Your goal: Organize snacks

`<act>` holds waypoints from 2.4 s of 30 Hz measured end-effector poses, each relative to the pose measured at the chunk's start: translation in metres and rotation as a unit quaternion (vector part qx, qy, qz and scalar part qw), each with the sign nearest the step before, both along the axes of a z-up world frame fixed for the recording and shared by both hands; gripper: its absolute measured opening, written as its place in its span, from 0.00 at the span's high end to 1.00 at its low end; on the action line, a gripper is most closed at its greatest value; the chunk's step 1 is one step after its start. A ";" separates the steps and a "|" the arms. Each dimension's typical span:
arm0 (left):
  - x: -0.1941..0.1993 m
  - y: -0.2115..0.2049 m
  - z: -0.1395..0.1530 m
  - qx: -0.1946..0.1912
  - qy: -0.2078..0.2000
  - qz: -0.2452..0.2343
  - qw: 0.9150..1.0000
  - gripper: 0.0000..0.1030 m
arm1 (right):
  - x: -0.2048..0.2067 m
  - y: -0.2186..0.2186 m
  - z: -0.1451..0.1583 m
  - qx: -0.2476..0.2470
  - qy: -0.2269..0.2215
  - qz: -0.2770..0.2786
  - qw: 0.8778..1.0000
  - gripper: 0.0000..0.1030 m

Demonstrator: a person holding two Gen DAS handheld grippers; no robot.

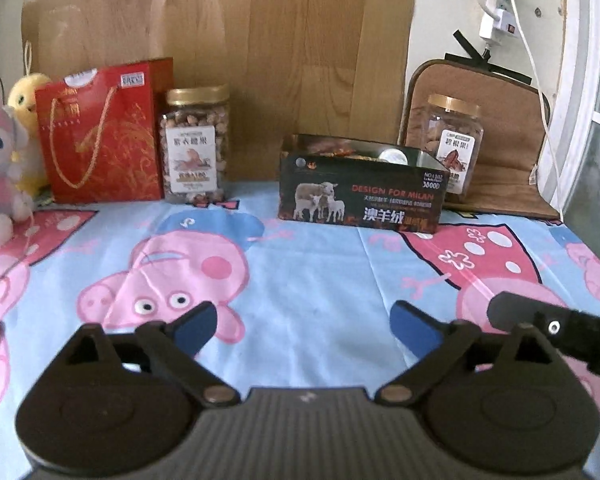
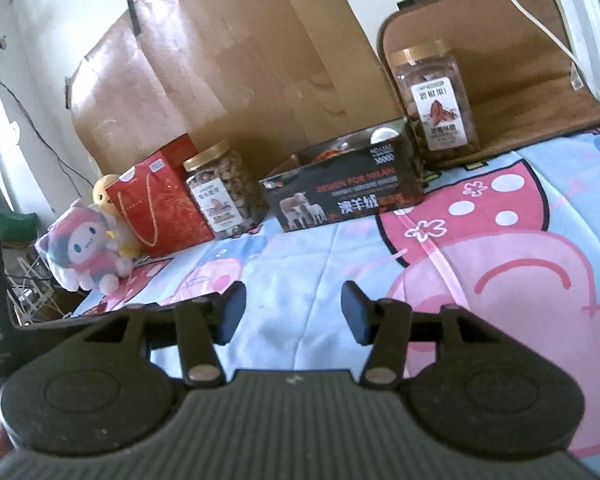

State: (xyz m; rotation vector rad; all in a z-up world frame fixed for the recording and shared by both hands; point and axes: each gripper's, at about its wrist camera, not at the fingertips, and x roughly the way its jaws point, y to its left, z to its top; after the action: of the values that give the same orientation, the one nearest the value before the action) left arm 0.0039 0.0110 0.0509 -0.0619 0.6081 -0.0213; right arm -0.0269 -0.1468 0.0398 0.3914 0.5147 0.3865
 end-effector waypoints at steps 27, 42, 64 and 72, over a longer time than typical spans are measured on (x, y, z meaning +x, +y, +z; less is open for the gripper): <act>-0.014 -0.019 0.007 0.023 0.007 -0.015 1.000 0.00 | -0.026 -0.012 0.011 0.021 -0.062 -0.116 0.991 0.05; -0.010 -0.024 0.002 0.033 0.031 -0.017 0.999 0.00 | -0.024 -0.009 0.007 0.029 -0.051 -0.110 0.992 0.04; -0.002 -0.026 -0.006 0.053 0.053 -0.019 0.997 0.00 | -0.021 -0.009 0.002 0.035 -0.036 -0.101 0.994 0.04; -0.002 -0.026 -0.007 0.054 0.055 -0.019 0.997 0.00 | -0.022 -0.008 0.002 0.036 -0.035 -0.102 0.994 0.04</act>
State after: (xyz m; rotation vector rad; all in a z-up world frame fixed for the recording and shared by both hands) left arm 0.0023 -0.0153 0.0443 0.0539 0.7195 -0.0227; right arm -0.0485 -0.1546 0.0414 0.4928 0.3881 0.2210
